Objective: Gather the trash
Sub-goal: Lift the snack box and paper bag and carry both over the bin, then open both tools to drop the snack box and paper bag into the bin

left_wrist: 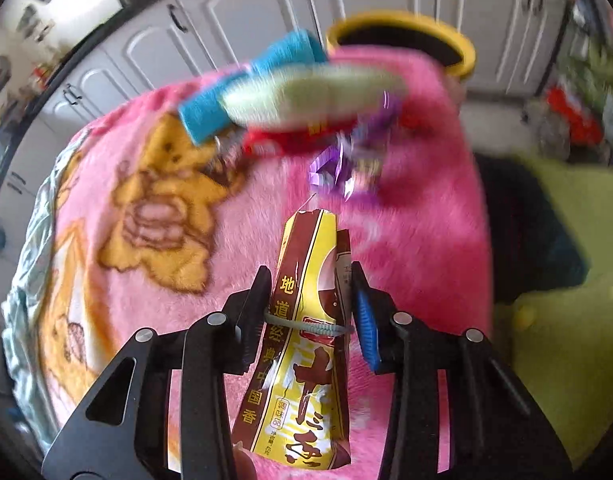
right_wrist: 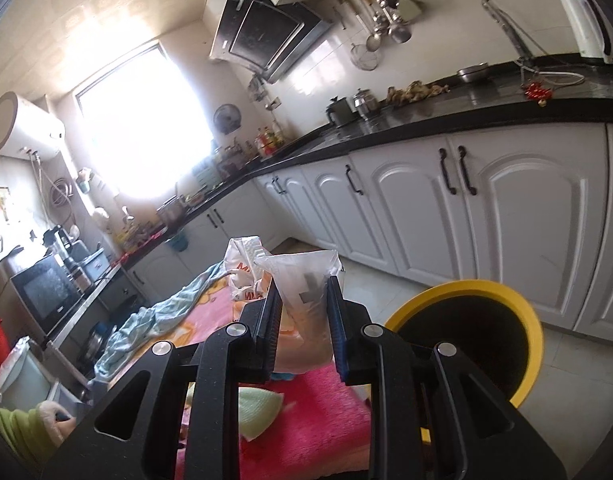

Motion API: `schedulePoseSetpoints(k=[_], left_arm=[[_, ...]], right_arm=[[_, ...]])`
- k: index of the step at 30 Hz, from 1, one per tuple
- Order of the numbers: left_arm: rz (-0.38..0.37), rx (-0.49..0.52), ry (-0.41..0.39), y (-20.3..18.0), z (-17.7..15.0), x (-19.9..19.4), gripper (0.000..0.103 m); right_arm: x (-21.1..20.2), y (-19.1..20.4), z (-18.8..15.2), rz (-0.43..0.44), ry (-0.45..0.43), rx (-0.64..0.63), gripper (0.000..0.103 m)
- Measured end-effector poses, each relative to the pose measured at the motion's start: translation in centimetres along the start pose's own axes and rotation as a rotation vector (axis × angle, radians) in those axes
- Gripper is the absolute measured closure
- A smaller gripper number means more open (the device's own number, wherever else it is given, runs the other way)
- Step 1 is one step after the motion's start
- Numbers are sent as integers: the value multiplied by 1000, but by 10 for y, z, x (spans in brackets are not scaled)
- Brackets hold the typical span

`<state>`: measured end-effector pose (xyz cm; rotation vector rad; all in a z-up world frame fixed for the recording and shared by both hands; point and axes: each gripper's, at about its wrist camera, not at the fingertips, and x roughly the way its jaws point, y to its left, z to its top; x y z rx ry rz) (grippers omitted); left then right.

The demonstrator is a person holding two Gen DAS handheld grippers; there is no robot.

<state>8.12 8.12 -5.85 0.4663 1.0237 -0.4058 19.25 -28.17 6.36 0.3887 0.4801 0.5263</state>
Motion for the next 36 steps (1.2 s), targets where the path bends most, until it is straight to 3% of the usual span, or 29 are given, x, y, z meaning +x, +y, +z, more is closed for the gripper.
schedulePoseSetpoints(k=[6,9,13,16,21,28,30,33,36], left_arm=[[-36,-71,-196,0,43,-56,71],[-87,-141,-311,-1,84,-70,71],[-107,-209,-436,-5,135,-69,71],[-147,-283,-480,-11,173,-53,71],[-216,-420,-493,-22,229,-10,71],[-253,-515,-455,-42,278,50,70],[-262,-527,-447,-48,286,63,69],[-268,-562,-425,-53,294,84,66],[-258,-579,-387,-54,295,99,49]], right_arm=[[-6,-20,2,-88,-13,-13,82],[-3,-33,0,-142,-2,-16,82],[1,-51,-8,-202,21,-6,82],[3,-65,-13,-249,34,-1,82],[4,-79,-19,-306,54,-10,82],[16,-104,-34,-335,111,25,81],[20,-113,-40,-326,120,56,78],[24,-125,-47,-301,131,115,58],[24,-131,-51,-326,144,124,54]])
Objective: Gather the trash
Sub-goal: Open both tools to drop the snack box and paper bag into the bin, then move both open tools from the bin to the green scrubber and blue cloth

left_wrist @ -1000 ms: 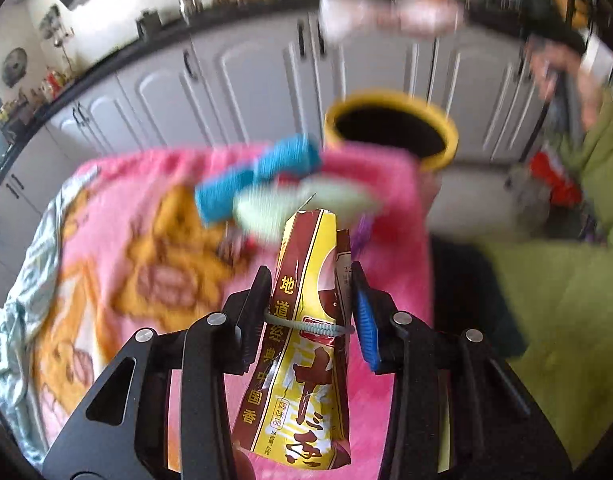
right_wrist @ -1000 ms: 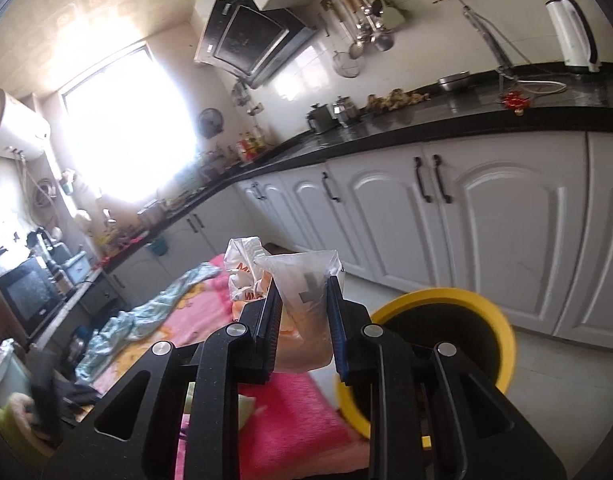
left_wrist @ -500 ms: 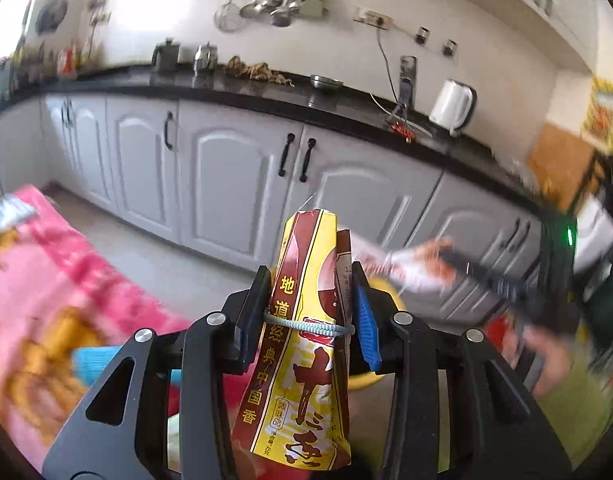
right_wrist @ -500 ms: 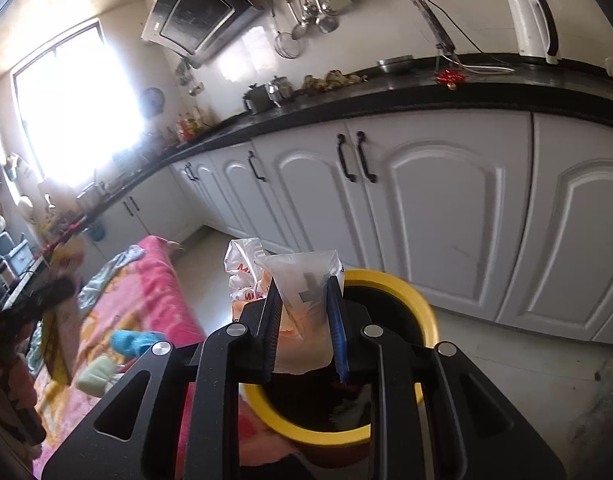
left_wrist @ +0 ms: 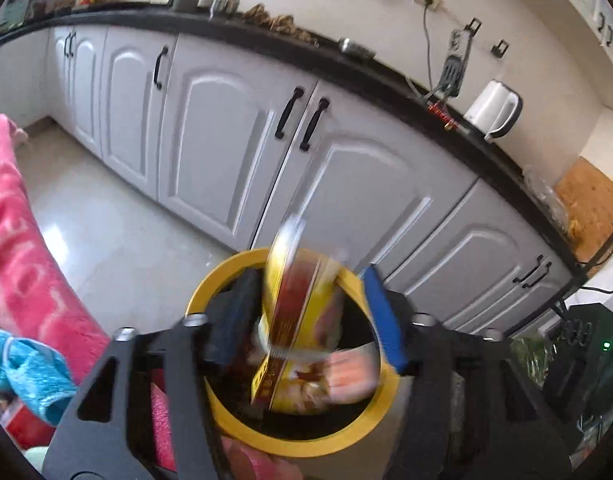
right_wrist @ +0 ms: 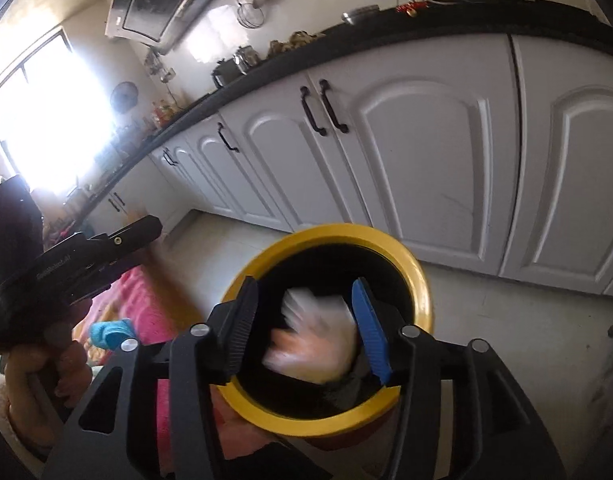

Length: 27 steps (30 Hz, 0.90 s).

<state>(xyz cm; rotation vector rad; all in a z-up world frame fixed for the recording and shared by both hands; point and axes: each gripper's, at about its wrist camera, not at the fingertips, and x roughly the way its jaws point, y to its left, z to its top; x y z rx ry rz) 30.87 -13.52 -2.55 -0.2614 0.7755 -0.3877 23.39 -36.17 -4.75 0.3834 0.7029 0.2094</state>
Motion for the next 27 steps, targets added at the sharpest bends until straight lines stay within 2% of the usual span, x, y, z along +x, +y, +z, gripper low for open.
schedulePoseSetpoints(k=[4,8,10,13,27], left_arm=[[14,-2,-7,5,-3,-3,39],[14,3,-38,6,-1,-19,29],[23,8,-62,7,1,-31,17],[24,6,-100,9,1,-51,12],[91,-66,-245,44,-9,-148,11]], right_arm=[[-7,-3,-1,-40,-23,-15,45],[-14,-2,-1,-71,-44,-30,41],[-16,3,1,-85,-59,-51,38],[-26,13,2,-86,-92,-79,33],[-56,83,6,-4,-175,-230,21]])
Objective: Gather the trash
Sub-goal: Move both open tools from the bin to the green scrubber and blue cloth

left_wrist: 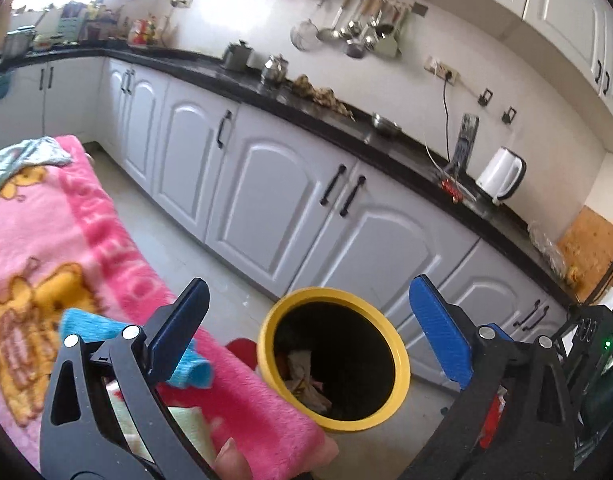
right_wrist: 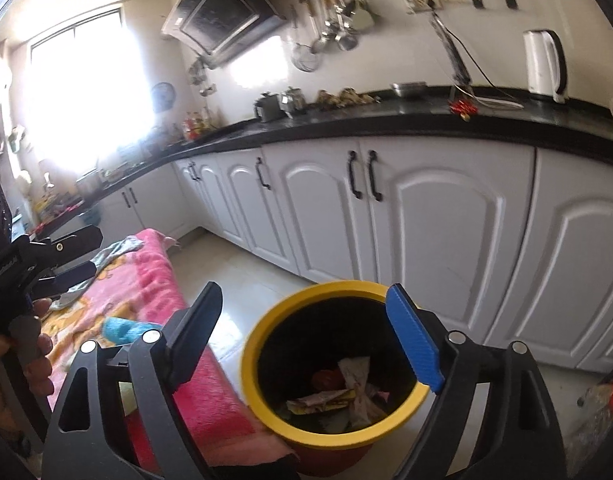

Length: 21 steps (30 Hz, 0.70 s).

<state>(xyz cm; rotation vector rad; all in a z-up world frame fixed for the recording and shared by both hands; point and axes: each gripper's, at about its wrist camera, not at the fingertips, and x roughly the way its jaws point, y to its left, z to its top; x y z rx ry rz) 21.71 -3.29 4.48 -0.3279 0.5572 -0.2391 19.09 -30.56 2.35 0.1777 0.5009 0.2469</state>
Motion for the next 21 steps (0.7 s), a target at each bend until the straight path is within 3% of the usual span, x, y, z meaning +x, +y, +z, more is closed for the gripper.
schedulePoseSetpoints(k=[9,21], left_arm=[[57,9,-76,21,3,-44,11],[110,-28,-104,55,-7,-81,11]], right_arm=[[-9,38,1,68,-5,-64,18],[-12,82,-5,144,11,-138,15]])
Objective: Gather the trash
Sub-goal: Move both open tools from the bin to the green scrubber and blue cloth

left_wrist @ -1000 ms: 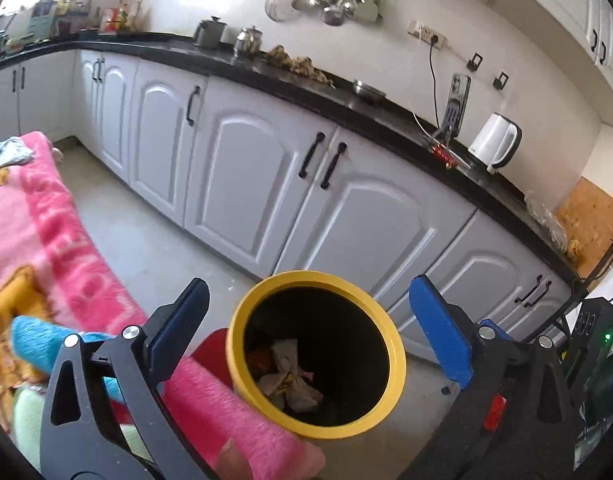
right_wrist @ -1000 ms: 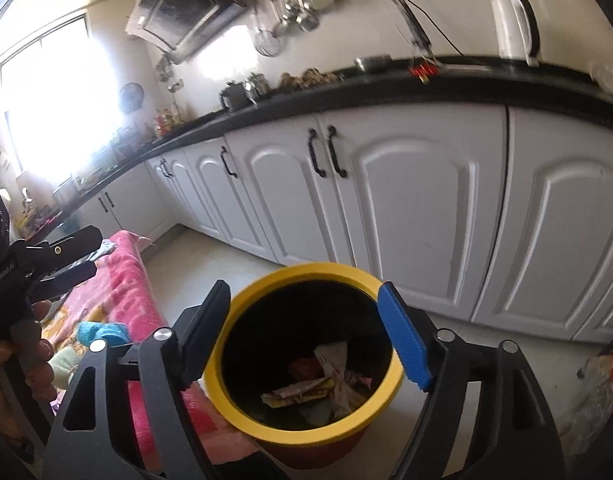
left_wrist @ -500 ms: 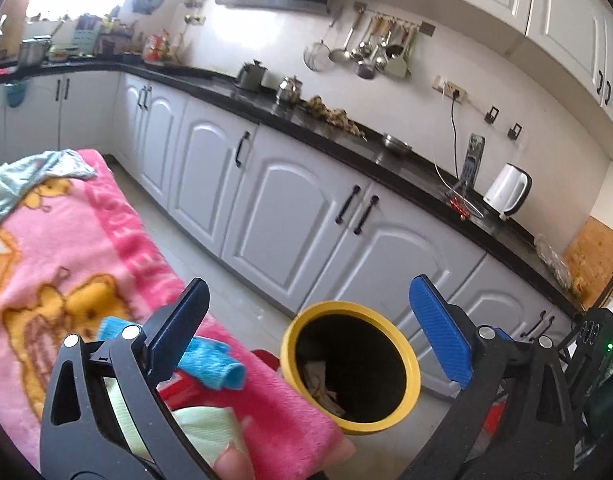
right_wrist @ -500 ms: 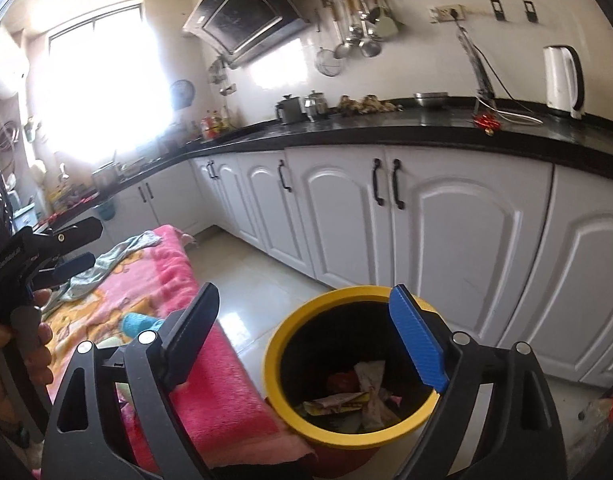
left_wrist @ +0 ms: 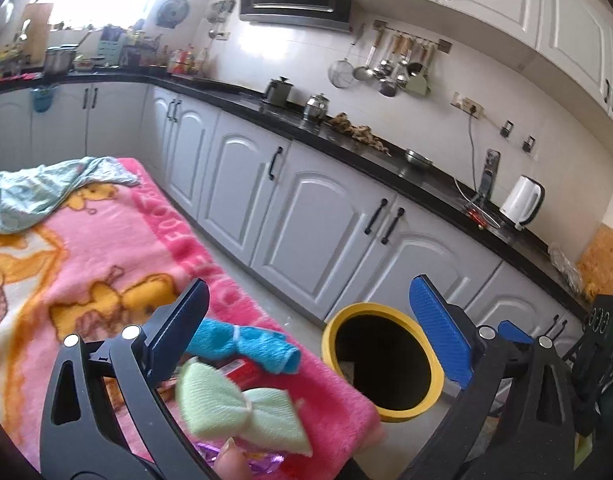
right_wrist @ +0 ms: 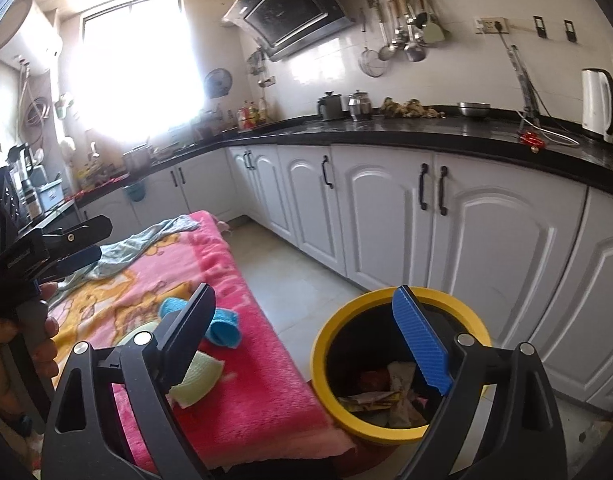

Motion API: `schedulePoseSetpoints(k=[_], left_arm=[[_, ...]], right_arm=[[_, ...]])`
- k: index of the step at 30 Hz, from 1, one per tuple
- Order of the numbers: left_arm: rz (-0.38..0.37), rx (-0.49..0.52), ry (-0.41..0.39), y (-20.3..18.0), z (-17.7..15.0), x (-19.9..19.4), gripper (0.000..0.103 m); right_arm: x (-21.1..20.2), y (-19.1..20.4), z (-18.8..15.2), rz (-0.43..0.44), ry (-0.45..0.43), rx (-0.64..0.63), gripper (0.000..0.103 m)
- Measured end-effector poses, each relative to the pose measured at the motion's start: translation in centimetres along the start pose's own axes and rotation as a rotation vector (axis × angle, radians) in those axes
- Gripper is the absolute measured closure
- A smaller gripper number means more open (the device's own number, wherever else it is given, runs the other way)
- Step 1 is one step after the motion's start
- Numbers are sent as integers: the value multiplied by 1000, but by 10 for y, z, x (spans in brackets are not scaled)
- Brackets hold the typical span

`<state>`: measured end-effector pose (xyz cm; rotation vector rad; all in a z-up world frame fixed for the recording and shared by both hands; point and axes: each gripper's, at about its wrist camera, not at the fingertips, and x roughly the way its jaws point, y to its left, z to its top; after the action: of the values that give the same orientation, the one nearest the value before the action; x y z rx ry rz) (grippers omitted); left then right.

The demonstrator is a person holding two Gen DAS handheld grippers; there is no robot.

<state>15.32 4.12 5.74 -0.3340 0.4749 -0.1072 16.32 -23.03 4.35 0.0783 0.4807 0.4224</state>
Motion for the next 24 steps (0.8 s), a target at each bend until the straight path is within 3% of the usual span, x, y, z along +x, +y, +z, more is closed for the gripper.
schedulePoseSetpoints(k=[14,21,24], left_arm=[[78,-95,28,63,-12,-22,11],[87,-114,115,86,-33,-15,11],[29,-172,177,98,-45,-7,11]], right_arm=[[22,49,-13,106,77,-86,15],[43,64,-24,131,133,-104,14],[62,62,-28,150,181,-94,14]])
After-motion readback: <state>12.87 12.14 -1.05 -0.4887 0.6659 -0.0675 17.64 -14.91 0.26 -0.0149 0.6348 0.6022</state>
